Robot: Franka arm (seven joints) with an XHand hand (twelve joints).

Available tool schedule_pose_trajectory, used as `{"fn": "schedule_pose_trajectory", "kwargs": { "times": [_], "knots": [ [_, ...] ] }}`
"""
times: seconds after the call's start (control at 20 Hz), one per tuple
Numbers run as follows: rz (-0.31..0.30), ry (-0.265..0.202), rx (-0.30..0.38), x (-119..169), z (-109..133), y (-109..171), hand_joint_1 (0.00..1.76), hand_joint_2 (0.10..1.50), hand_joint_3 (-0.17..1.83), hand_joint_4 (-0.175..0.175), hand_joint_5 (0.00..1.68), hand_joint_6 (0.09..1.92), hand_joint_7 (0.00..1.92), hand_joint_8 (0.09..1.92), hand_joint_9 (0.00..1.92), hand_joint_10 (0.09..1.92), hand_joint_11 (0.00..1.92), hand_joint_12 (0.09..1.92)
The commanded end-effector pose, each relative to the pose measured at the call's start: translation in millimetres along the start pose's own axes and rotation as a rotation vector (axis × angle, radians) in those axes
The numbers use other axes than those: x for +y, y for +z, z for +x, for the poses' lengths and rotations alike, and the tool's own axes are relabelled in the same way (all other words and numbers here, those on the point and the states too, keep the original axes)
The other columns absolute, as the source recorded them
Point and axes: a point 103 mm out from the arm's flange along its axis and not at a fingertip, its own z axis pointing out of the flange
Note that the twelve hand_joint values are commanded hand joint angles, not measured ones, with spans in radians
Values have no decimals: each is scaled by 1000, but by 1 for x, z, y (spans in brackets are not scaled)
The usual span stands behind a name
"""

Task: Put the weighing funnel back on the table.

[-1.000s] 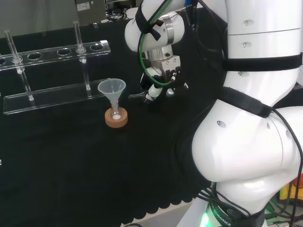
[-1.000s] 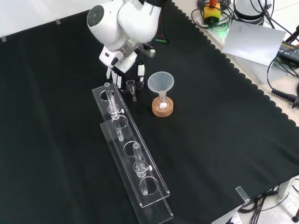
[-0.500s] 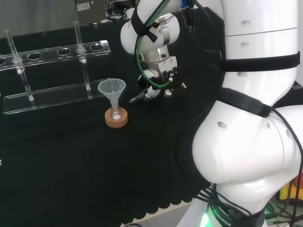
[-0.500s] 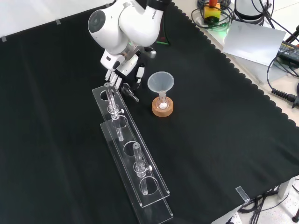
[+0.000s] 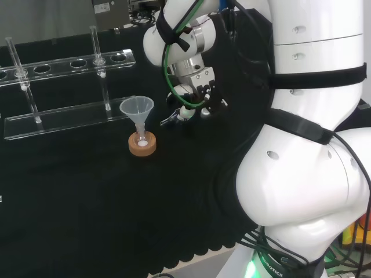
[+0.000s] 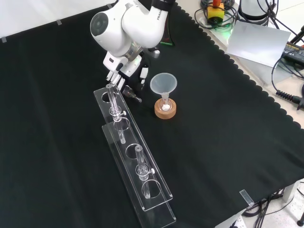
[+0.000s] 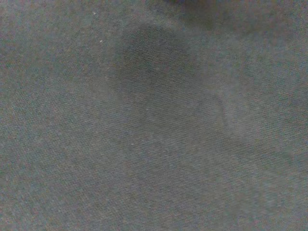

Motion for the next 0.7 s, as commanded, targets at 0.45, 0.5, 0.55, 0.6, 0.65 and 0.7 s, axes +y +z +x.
{"fn": "schedule_pose_trajectory", "kwargs": {
  "times": [0.45,0.5,0.55,0.6,0.65,0.7],
  "knots": [
    [-114,65,-50,-57,-16,-58,884,1058,-175,-53,249,87,73,640,265,669,114,1380],
    [-121,72,-53,-64,-18,-63,884,1058,-175,-53,250,87,76,641,269,671,114,1381],
    [-132,83,-55,-72,-19,-69,883,1058,-175,-53,251,87,80,642,274,673,114,1382],
    [-142,88,-57,-78,-14,-74,882,1058,-175,-53,253,87,83,644,277,674,113,1382],
    [-156,90,-58,-84,-12,-80,881,1058,-175,-54,256,87,87,645,281,676,113,1383],
    [-163,87,-76,-91,-9,-87,881,1058,-175,-54,261,87,91,647,287,678,115,1384]
  ]
}}
